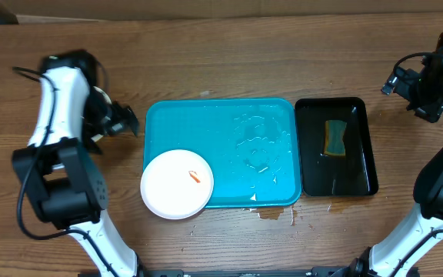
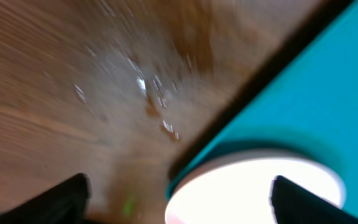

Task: Clean dirty plates on tray and stack at the side
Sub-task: 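Release the white plate and move left gripper toward the lower white plate, then grasp the lower white plate rim with the left gripper, then slide the lower white plate up to the teal tray's center with left gripper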

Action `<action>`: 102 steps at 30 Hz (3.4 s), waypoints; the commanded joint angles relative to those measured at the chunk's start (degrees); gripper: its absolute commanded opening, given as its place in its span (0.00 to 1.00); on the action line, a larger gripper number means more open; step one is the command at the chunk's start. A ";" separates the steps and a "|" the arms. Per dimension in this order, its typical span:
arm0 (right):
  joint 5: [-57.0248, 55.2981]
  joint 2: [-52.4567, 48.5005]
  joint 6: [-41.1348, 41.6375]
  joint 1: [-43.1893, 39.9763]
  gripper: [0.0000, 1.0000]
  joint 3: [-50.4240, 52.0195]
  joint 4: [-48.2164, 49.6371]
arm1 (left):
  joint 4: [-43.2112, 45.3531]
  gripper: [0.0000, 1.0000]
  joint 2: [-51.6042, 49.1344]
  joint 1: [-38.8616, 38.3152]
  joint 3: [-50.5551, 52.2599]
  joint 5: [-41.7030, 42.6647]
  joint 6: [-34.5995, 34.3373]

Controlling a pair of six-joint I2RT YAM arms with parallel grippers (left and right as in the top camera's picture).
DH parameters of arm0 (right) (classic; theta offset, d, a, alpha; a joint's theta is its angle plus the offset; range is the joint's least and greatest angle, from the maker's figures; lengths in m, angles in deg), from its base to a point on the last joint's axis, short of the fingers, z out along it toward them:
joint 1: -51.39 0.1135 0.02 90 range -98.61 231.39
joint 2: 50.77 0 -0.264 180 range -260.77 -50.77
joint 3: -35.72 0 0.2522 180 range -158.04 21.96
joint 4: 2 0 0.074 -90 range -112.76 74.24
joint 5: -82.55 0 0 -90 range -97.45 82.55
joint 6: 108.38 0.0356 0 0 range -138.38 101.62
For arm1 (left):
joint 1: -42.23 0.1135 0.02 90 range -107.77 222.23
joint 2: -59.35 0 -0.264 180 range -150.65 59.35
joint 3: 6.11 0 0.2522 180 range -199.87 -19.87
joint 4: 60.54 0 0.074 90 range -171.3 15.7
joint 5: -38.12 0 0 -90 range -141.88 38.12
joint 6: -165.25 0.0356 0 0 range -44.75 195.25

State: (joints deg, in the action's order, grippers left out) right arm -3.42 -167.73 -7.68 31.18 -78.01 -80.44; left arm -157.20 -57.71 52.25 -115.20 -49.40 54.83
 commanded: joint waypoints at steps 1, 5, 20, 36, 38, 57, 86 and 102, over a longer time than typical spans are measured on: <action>-0.35 0.57 0.37 -0.07 1.00 -0.92 0.15 | -1.07 0.84 0.98 -3.45 4.76 1.79 3.80; -0.35 0.57 0.37 -0.07 1.00 -0.92 0.15 | -2.36 0.81 5.01 -8.87 7.30 8.90 9.51; -0.35 0.57 0.37 -0.07 1.00 -0.92 0.15 | -4.28 1.00 34.34 -19.56 19.45 -4.00 -12.83; -0.35 0.55 0.37 -0.07 1.00 -0.92 0.15 | 12.46 0.84 36.70 -17.92 44.11 3.39 -24.85; -0.37 0.55 0.37 -0.07 1.00 -0.92 0.15 | 12.44 0.83 36.70 -17.92 44.89 3.26 -24.83; -0.35 0.55 0.37 -0.07 1.00 -0.92 0.15 | 20.70 0.47 36.70 -17.94 52.22 3.56 -28.46; -0.35 0.57 0.37 -0.07 1.00 -0.92 0.15 | 18.43 0.29 36.70 -17.97 53.00 4.59 -28.44; -0.35 0.57 0.37 -0.07 1.00 -0.92 0.15 | 21.55 0.12 36.70 -17.97 54.69 4.92 -27.78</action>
State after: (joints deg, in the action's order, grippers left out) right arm -3.42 -167.73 -7.66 31.18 -78.01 -80.49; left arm -135.95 -21.34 34.02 -60.71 -44.96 27.13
